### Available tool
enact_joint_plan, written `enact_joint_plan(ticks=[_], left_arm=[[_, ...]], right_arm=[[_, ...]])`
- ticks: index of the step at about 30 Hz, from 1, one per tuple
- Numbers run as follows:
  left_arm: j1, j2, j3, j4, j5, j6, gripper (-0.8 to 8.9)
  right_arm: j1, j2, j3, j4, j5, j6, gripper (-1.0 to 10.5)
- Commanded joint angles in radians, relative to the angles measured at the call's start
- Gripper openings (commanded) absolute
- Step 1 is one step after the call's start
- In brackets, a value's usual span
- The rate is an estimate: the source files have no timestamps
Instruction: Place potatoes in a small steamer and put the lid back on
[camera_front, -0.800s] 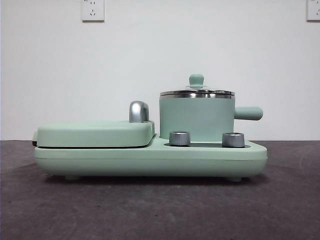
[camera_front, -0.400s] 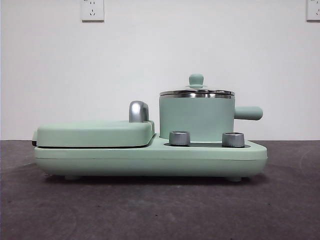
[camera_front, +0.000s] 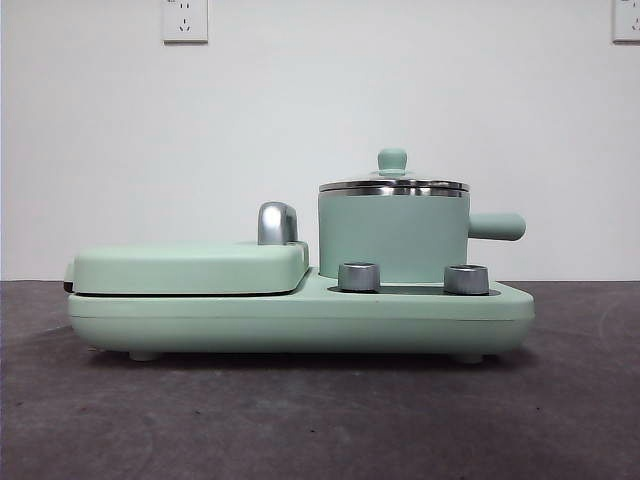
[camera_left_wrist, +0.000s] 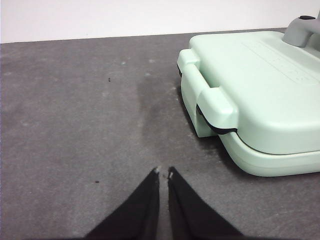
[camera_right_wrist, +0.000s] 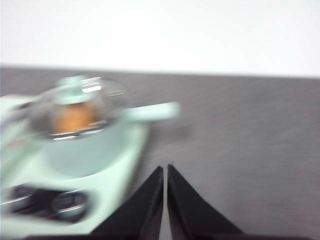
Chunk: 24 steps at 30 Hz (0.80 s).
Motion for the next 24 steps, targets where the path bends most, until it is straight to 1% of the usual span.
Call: enact_joint_plan(ticks=[1,3,5,7,9,11,13,14,24], left_arm=[[-0.001,-0.001,-0.008,-0.003,0.000,0.003,0.26],[-0.001,-0.001,-0.008,-0.003,0.000,0.003,0.26],[-0.001,-0.001,-0.008,-0.003,0.000,0.003,0.26],[-0.001,-0.001,-0.008,-0.003,0.000,0.003,0.26],[-0.002,-0.005,-0.008,-0.003,0.001,0.003,0.26],[-0.002,-0.005,-0.008,-0.003,0.001,0.003,0.26],[-0.002,-0.006,-0.008,-0.003,0.001,0.003,0.26],[-0.002,-0.006,-0.008,-0.003,0.001,0.003,0.26],[-0.002,-0.006,-0.008,-0.003,0.001,0.003,0.26]], right_arm=[[-0.116,-0.157,-0.248,0.148,0.035,-0.143,0.1],[-0.175,-0.250,-0.361,0.191,0.016,-0.159,0.1],[-0.230,-0.339,-0.454,0.191,-0.023,-0.143,0.1],[-0.266,-0.341,-0.510,0.224,-0.056,-0.120,0.1],[-0.286,-0.339,-0.542,0.243,-0.127,-0.106,0.1],[-0.293,-0.341,-0.580,0.276,-0.179,-0.071,0.1],[-0.295,-0.341,-0.579,0.279,-0.214,-0.073,0.1],[-0.295,-0.341,-0.579,0.279,-0.225,-0.073,0.1],[-0.294,-0.341,-0.578,0.296,-0.225,-0.067,0.1]])
